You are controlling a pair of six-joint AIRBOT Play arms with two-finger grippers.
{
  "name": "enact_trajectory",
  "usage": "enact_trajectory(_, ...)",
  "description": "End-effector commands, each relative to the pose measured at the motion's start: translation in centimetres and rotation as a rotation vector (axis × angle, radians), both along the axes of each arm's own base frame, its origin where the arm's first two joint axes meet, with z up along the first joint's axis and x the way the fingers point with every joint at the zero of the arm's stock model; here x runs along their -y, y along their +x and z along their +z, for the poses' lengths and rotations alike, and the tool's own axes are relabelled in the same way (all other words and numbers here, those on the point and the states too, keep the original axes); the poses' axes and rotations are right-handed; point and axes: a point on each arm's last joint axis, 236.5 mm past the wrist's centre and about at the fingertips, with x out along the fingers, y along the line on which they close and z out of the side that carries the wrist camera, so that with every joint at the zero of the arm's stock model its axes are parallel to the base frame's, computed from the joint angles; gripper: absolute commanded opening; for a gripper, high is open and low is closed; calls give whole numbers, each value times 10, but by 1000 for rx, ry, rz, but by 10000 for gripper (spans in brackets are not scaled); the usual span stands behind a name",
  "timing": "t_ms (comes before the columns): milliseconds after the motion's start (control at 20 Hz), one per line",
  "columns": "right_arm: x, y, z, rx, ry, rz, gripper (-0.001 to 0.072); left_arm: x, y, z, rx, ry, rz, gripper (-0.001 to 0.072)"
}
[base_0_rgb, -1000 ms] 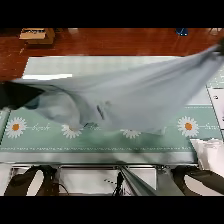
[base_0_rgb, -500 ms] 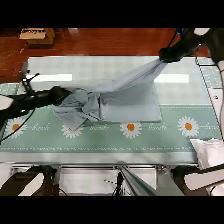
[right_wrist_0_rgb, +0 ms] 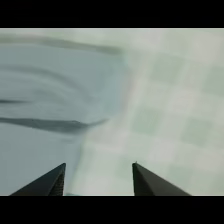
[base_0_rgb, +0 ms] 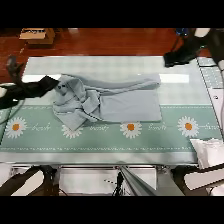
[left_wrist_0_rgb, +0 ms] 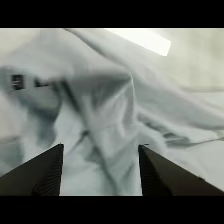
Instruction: Fold the shirts.
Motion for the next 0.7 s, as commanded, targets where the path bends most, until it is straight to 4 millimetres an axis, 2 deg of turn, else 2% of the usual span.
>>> enact_trajectory(0, 62, -34, 13, -74, 19, -146, 497, -56, -52, -23, -231, -40, 50, 545)
enact_trajectory(50, 64, -37, 9, -87, 117, -189, 497, -61, -65, -37, -285, -85, 91, 546)
enact_trajectory(150, 60, -45, -3, -127, 293, -234, 497, -54, -88, -68, -359, -117, 86, 547)
enact_trajectory(300, 57, -60, -23, -203, 363, -232, 496, -33, -115, -104, -457, -155, 30, 548)
enact_trajectory(450, 50, -61, -37, -218, 366, -217, 496, -29, -119, -123, -515, -185, 21, 549)
enact_trajectory(550, 49, -54, -38, -190, 368, -217, 496, -27, -118, -137, -546, -196, 22, 549)
enact_trajectory(650, 45, -48, -35, -165, 391, -215, 496, -25, -109, -149, -546, -196, 41, 549)
